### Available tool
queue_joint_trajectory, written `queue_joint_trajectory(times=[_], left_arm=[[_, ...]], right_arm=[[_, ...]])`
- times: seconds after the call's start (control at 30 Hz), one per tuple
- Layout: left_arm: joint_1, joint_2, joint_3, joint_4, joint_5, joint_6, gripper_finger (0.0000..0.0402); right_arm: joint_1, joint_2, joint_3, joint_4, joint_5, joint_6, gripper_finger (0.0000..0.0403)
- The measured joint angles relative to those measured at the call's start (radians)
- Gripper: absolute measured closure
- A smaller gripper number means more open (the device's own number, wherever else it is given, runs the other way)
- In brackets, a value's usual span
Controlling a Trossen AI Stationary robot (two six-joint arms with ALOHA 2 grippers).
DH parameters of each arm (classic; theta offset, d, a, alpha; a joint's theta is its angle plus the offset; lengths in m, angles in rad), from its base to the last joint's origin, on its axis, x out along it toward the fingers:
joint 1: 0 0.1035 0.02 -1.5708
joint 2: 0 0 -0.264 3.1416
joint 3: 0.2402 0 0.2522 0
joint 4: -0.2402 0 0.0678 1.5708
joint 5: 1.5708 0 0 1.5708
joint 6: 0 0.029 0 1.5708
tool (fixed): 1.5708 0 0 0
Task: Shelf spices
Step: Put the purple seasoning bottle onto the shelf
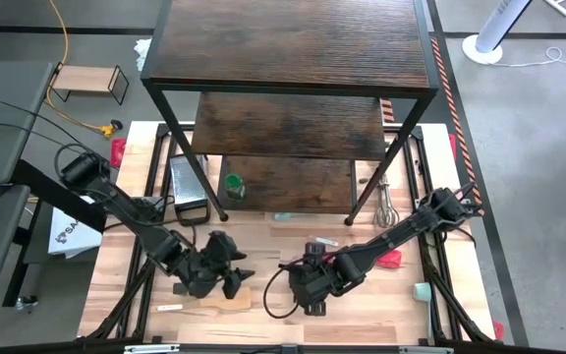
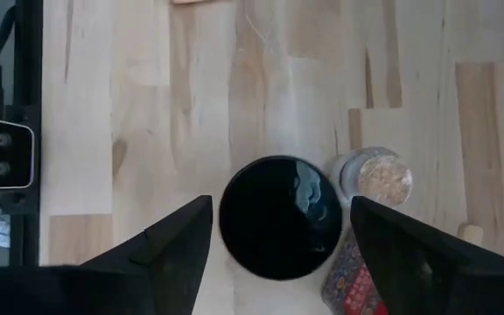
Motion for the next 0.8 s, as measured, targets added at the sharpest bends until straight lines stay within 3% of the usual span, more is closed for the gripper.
queue_joint_trajectory(times=[0.23, 0.37, 0.53, 0.8], left_arm=[[0.041, 0.029, 0.0, 0.027, 0.064, -0.007, 0.0115], [0.048, 0.02, 0.002, 0.075, 0.089, 0.063, 0.0115], [0.052, 0.027, 0.023, 0.075, 0.156, 0.199, 0.0115], [0.055, 0.024, 0.03, 0.107, 0.156, 0.502, 0.0115]], right_arm=[[0.002, 0.038, 0.001, 0.001, -0.026, 0.011, 0.0156], [0.003, 0.059, 0.001, 0.001, -0.023, 0.029, 0.017], [0.002, 0.057, 0.001, 0.0, 0.034, 0.029, 0.021], [0.007, 0.018, 0.0, -0.006, 0.098, 0.137, 0.0212]])
